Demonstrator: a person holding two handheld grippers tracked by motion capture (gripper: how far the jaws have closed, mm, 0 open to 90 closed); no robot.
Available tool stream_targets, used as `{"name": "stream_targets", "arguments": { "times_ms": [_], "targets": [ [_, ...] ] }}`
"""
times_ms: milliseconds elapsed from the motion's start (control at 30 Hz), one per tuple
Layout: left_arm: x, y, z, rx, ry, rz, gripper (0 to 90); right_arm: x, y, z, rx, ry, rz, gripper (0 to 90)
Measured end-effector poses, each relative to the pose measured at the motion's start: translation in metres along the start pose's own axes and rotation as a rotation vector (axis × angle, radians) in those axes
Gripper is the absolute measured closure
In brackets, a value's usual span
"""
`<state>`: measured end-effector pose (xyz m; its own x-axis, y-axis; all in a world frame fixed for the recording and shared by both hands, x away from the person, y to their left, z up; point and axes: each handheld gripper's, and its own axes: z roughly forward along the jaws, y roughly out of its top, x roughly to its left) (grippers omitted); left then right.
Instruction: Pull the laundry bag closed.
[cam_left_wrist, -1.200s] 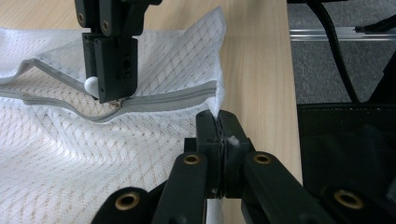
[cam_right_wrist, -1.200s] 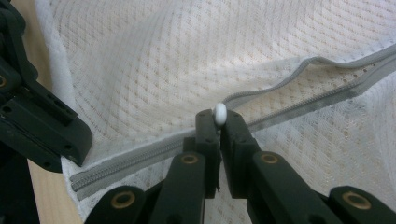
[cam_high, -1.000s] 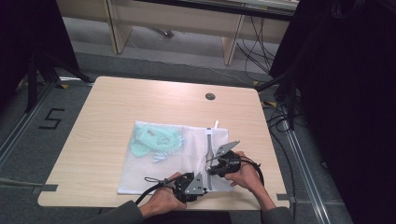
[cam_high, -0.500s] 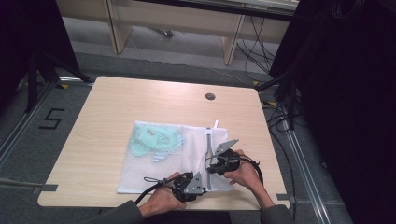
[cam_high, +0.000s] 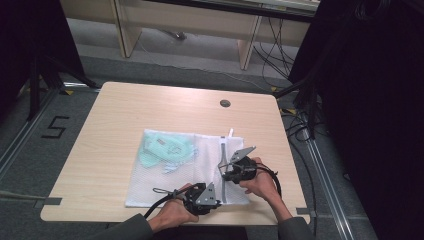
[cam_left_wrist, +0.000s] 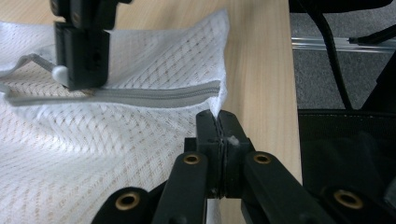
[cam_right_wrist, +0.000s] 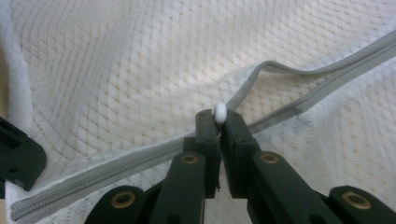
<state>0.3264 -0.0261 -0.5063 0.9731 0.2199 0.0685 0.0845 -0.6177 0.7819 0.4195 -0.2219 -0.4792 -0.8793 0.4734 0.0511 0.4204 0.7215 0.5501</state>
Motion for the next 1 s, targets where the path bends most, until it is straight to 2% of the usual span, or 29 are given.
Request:
{"name": "stream_targets", "arguments": {
  "times_ms": [33,167,200,233,267,300,467,500,567,600,633,667,700,733,767,867,967,1000],
  "targets": [
    [0.000,0.000,0.000,0.004,-0.005,0.001,88.8,0.001,0.000,0.001,-0.010,-0.008,0.019,86.4],
    [-0.002,0.000,0.001,0.007,-0.016,-0.005,88.7,-0.002,0.001,0.002,-0.010,-0.001,0.010,86.3],
    [-0.001,0.000,0.001,0.013,-0.019,0.011,88.7,-0.002,0.003,0.002,0.003,-0.014,0.002,86.4],
    [-0.001,0.000,0.001,0.013,-0.019,0.011,88.7,-0.002,0.003,0.004,-0.014,-0.013,0.004,86.3],
    [-0.001,-0.001,0.002,0.013,-0.019,0.001,88.7,-0.003,0.003,0.004,-0.008,-0.019,0.014,86.3],
    [-0.001,-0.001,0.002,0.011,-0.020,-0.009,88.7,-0.004,0.003,0.004,-0.012,-0.016,0.003,86.3],
    [-0.003,-0.001,0.001,0.009,-0.020,-0.022,88.7,-0.006,0.005,0.004,-0.016,-0.022,0.005,86.4],
    [-0.002,0.000,0.000,0.009,-0.020,-0.012,88.7,-0.007,0.006,0.005,-0.018,-0.021,-0.008,86.3],
    [-0.002,0.000,0.000,0.003,-0.018,-0.009,88.7,-0.007,0.006,0.006,-0.013,-0.023,0.001,86.4],
    [-0.003,0.000,0.000,0.013,-0.024,-0.003,88.7,-0.006,0.006,0.005,0.000,-0.005,0.030,86.4],
    [-0.003,0.000,0.000,0.017,-0.026,0.000,88.8,-0.006,0.006,0.005,-0.005,-0.019,0.032,86.3],
    [-0.003,0.000,0.000,0.017,-0.026,0.000,88.8,-0.009,0.007,0.005,-0.024,-0.042,0.009,86.4],
    [-0.003,0.000,0.000,0.020,-0.024,0.005,88.8,-0.011,0.007,0.005,-0.028,-0.035,0.001,86.3],
    [-0.003,0.000,-0.001,0.025,-0.016,0.015,88.8,-0.011,0.007,0.006,-0.022,-0.029,0.018,86.3],
    [-0.004,0.000,-0.001,0.018,-0.019,0.008,88.8,-0.012,0.007,0.007,-0.028,-0.031,-0.001,86.3],
    [-0.003,-0.001,-0.002,0.016,-0.030,-0.009,88.8,-0.013,0.008,0.008,-0.034,-0.032,0.009,86.3],
    [-0.004,0.001,-0.002,0.028,-0.045,0.005,88.8,-0.018,0.009,0.009,-0.040,-0.042,0.009,86.3],
    [-0.004,0.000,-0.002,0.031,-0.047,0.006,88.8,-0.018,0.009,0.009,-0.040,-0.030,0.020,86.3]
  ]
}}
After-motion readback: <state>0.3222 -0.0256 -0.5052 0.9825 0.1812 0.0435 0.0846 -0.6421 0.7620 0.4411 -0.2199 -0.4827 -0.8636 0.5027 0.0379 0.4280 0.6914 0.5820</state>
